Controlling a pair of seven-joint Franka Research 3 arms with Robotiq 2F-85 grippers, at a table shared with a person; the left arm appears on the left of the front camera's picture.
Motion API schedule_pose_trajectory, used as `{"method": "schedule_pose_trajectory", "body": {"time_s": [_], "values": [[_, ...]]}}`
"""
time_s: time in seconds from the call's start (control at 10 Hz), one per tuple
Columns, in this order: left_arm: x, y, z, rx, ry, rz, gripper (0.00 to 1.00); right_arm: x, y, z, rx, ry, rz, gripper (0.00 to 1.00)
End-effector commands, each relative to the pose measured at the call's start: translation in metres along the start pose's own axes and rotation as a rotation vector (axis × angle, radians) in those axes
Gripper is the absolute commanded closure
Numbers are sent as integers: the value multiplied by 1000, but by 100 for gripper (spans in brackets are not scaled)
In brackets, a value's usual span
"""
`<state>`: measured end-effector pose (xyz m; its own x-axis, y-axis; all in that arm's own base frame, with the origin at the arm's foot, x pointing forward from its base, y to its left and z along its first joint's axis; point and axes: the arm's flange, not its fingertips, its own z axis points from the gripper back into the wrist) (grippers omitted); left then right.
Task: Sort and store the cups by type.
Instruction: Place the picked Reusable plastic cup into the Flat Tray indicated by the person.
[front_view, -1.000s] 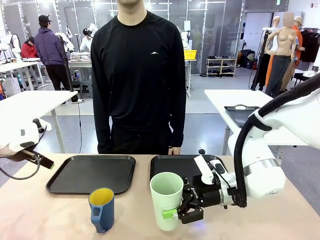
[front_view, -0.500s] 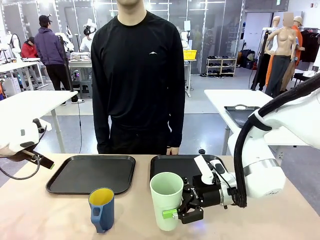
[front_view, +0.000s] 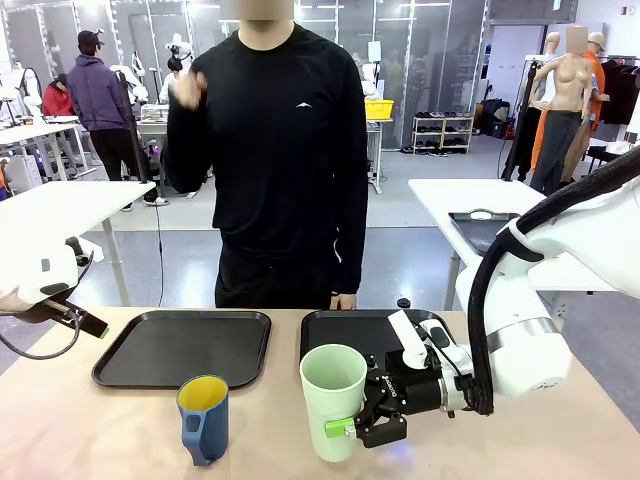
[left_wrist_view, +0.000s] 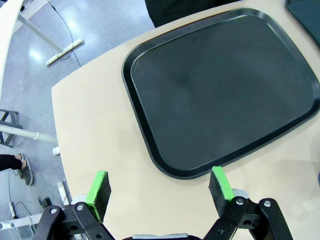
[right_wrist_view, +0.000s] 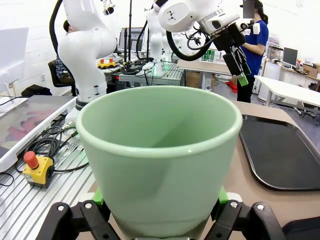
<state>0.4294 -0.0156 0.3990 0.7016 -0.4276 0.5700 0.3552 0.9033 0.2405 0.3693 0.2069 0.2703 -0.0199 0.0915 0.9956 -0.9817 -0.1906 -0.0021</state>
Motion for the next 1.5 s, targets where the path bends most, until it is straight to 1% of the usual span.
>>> {"method": "schedule_pose_trajectory", "body": {"time_s": [0.0,1.4], "values": [[0,1,0,4,-2,-5,0,1,-1,-1,5,-9,3,57],[0,1,0,4,-2,-5,0,1,-1,-1,5,-9,3,57]]}}
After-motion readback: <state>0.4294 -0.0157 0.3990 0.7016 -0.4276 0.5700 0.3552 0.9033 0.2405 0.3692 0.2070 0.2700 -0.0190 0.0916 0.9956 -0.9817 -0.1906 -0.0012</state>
